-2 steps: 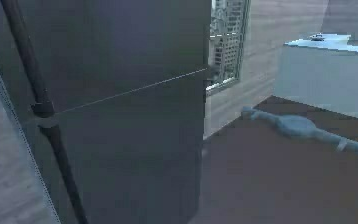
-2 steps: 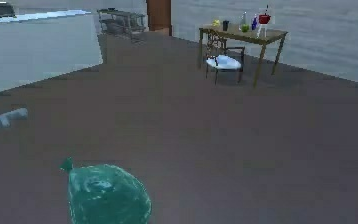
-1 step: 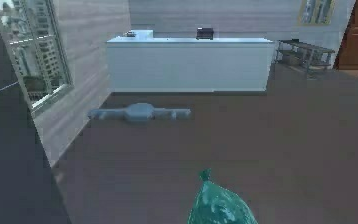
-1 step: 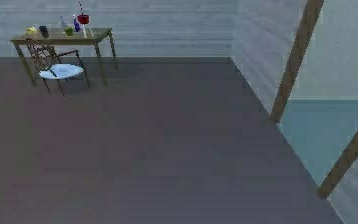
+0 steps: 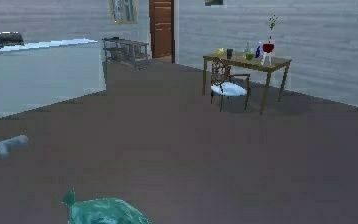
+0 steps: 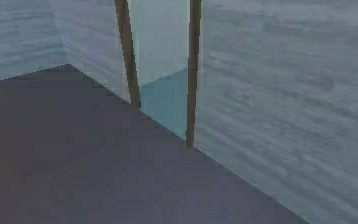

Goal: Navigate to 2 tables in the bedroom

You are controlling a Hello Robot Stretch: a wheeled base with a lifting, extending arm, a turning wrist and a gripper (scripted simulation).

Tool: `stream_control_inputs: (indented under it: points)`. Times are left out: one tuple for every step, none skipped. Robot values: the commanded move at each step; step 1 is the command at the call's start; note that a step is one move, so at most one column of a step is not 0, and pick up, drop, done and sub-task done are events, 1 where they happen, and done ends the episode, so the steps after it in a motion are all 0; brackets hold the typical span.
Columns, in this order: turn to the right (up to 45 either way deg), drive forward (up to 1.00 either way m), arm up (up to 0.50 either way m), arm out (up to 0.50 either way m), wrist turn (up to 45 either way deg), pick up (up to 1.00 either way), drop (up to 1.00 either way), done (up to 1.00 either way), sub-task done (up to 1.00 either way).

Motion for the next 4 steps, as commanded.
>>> stream_control_inputs:
  points:
    - [30.0, 0.0, 0.0, 0.0, 0.0, 0.0, 0.0, 0.0, 0.0]
    - [0.0, 0.65, 0.0, 0.0, 0.0, 0.0, 0.0, 0.0, 0.0]
    - [-27.0, 0.0, 0.0, 0.0, 0.0, 0.0, 0.0, 0.0, 0.0]
    - [0.0, 0.4, 0.0, 0.0, 0.0, 0.0, 0.0, 0.0, 0.0]
